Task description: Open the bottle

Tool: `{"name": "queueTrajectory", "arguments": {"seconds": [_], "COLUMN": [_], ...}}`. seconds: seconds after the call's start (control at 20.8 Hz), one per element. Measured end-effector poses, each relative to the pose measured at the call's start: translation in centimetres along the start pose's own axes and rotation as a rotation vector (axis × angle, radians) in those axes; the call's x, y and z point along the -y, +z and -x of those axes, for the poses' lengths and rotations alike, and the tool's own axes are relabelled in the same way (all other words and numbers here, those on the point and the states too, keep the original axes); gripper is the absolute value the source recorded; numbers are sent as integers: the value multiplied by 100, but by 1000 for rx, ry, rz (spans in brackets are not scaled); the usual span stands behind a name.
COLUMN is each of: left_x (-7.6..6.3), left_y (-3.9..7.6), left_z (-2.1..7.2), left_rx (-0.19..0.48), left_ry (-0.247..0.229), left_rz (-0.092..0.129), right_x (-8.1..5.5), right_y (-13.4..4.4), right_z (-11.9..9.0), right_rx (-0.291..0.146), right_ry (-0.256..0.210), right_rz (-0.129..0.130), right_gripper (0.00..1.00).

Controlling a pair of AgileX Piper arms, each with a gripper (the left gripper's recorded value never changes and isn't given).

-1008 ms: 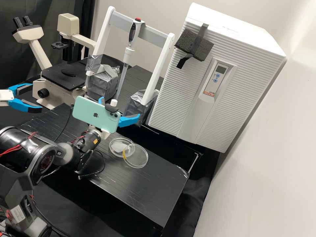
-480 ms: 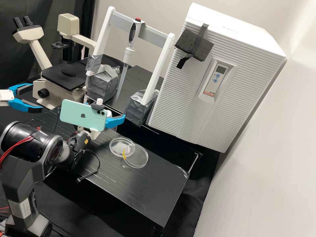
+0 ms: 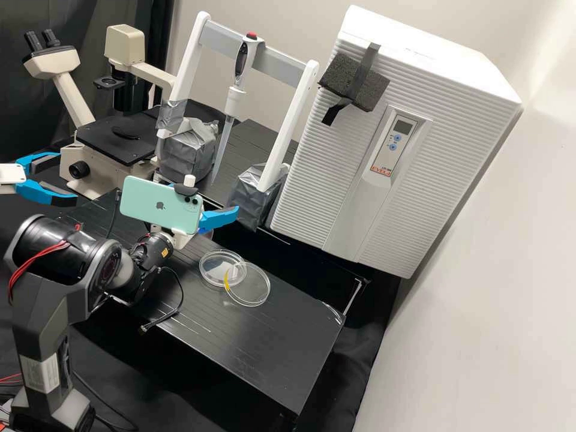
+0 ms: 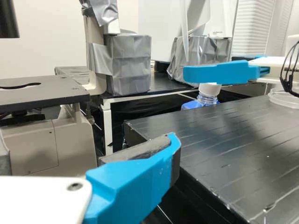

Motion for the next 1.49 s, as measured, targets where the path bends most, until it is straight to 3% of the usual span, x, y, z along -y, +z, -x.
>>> {"name": "queueTrajectory", "arguments": {"seconds": [0.62,0.67,1.49], "left_x": [0,0,2], "left_y": [0,0,8], "left_z": [0,0,-3], "left_rx": [0,0,4], "left_ry": [0,0,-1], "left_rz": [0,0,0], "right_x": [100,100,186], "right_y": [84,84,74], "right_z": [-44,-44,-53], "right_rx": [29,29,25], "right_ry": [-32,-32,-60], "right_rz": [5,5,15], "right_gripper": [100,0,0]}}
